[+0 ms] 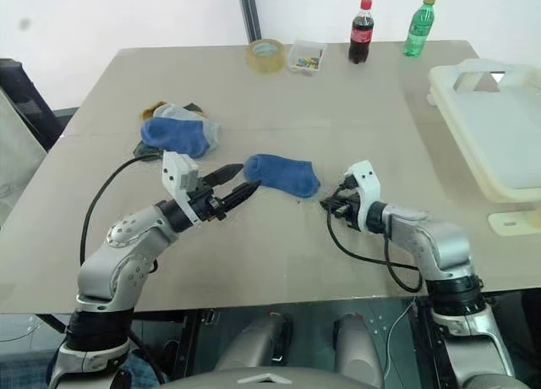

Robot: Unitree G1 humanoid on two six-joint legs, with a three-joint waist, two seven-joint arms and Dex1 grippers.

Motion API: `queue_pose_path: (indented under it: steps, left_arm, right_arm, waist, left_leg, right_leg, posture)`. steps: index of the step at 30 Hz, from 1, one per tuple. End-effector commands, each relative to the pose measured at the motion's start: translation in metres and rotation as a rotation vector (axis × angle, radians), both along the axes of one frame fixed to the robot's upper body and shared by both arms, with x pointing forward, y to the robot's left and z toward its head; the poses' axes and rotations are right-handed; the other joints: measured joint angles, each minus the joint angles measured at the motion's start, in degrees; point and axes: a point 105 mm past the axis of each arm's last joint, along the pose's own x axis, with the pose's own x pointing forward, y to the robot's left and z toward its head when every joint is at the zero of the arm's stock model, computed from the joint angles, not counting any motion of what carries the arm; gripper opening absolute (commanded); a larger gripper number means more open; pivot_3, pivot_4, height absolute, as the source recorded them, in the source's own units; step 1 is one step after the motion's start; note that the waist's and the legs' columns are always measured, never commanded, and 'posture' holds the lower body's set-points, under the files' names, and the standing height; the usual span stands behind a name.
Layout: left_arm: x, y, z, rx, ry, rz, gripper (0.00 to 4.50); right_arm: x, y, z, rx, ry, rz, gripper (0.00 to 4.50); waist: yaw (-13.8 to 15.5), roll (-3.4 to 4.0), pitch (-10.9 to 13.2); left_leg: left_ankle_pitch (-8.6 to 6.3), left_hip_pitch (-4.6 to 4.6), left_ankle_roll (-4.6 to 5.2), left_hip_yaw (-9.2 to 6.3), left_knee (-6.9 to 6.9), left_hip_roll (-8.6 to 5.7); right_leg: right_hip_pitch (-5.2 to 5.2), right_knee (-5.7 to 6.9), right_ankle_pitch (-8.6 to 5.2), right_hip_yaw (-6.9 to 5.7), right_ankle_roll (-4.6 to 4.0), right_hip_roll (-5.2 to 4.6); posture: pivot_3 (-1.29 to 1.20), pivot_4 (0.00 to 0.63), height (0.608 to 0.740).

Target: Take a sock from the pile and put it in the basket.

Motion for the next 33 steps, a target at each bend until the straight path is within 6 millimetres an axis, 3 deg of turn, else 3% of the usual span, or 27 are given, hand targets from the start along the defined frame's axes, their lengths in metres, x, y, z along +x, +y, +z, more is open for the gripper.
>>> queue_pose_path:
  steps: [1,9,12,16,24,27,33]
  left_arm:
    - [-0.002,0.001,0.006,0.009,-0.037,0.002,3.10]
    - [-0.001,0.001,0.006,0.030,-0.045,0.003,3.10]
    - [-0.001,0.003,0.006,0.038,-0.044,0.006,3.10]
    - [-0.002,0.005,0.005,0.042,-0.041,0.011,3.10]
    - [-0.001,0.004,0.004,0.047,-0.041,0.009,3.10]
    - [0.000,0.004,0.003,0.050,-0.039,0.009,3.10]
    - [-0.001,0.003,0.003,0.051,-0.040,0.012,3.10]
  right_arm:
    - [-0.001,-0.003,0.010,0.023,-0.013,-0.010,0.73]
    - [0.021,0.022,0.018,0.149,0.027,-0.097,0.73]
    - [0.025,0.021,0.017,0.156,0.033,-0.127,1.56]
    - [0.027,0.019,0.014,0.142,0.052,-0.164,3.45]
    - [0.034,0.035,0.016,0.195,0.080,-0.191,3.45]
    - [0.038,0.035,0.006,0.138,0.084,-0.215,2.89]
    - [0.037,0.035,0.007,0.146,0.074,-0.200,0.14]
  waist:
    - [-0.1,0.00,0.0]
    - [0.1,0.00,0.0]
    - [0.1,0.00,0.0]
    - [0.0,0.01,0.0]
    - [-0.1,0.02,0.0]
    - [-0.2,0.03,0.0]
    - [-0.2,0.03,0.0]
  left_leg:
    - [0.00,0.01,0.00,0.00,0.00,0.02]
    - [0.04,0.03,-0.07,0.00,-0.01,0.06]
    - [0.04,-0.02,-0.07,0.01,-0.01,0.01]
    - [0.05,0.00,-0.07,0.01,-0.02,0.03]
    - [0.06,0.06,-0.10,0.01,-0.01,0.03]
    - [0.06,0.05,-0.10,0.02,-0.03,0.03]
    - [0.07,0.06,-0.11,0.04,-0.03,0.03]
  right_leg:
    - [0.00,0.01,0.00,0.00,0.00,0.01]
    - [-0.07,0.15,0.02,0.02,-0.04,0.06]
    - [-0.09,0.09,0.02,0.04,-0.04,0.02]
    - [-0.10,0.12,0.02,0.04,-0.04,0.04]
    - [-0.10,0.24,0.03,0.06,-0.06,0.05]
    - [-0.12,0.22,0.03,0.08,-0.06,0.06]
    - [-0.13,0.24,0.03,0.09,-0.06,0.06]
  posture:
    - [0.00,0.150,0.740]
    - [0.00,0.150,0.740]
    - [0.00,0.150,0.740]
    - [0.00,0.150,0.740]
    - [0.00,0.150,0.740]
    - [0.00,0.150,0.740]
    - [0.00,0.150,0.740]
